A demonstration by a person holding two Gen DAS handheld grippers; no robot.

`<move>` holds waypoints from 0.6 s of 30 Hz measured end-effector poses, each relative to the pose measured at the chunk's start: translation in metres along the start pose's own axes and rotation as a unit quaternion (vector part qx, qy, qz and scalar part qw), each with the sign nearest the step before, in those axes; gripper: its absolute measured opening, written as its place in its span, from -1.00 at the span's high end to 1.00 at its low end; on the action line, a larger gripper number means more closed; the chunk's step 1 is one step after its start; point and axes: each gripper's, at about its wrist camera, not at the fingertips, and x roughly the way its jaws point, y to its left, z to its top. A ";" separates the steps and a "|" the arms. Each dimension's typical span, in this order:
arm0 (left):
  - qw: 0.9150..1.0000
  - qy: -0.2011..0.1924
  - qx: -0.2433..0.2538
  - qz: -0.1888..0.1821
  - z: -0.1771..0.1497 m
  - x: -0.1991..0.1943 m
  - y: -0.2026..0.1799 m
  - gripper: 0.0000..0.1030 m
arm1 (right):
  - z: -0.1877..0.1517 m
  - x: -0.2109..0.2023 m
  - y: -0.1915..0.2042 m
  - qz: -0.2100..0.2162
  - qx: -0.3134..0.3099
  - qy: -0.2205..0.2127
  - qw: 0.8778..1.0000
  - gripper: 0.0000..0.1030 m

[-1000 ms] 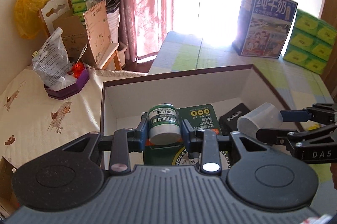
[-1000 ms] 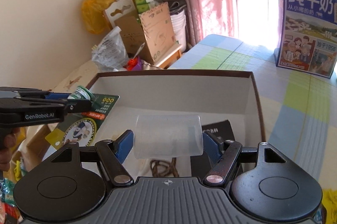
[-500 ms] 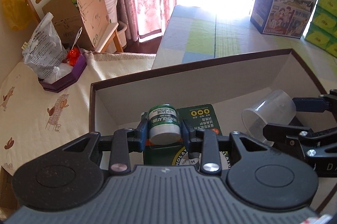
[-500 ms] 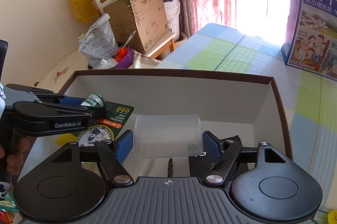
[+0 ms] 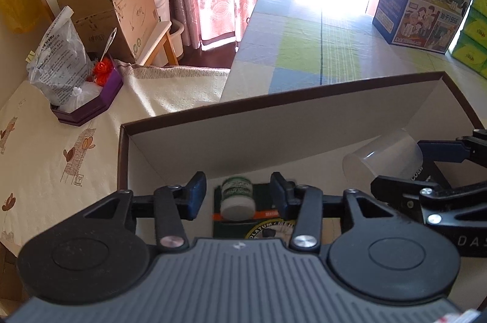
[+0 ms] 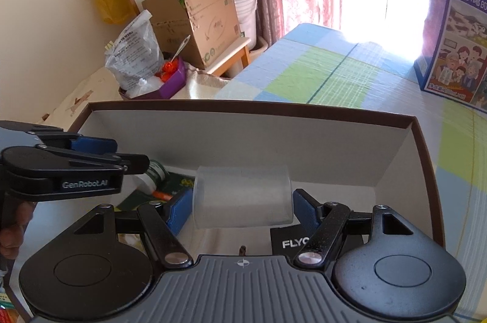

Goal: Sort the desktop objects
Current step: 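Lower both items into the brown box and open both tools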

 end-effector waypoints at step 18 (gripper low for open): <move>1.000 -0.001 -0.012 -0.009 0.005 0.000 0.009 0.03 | 0.007 0.001 -0.006 -0.001 -0.007 -0.013 1.000 -0.71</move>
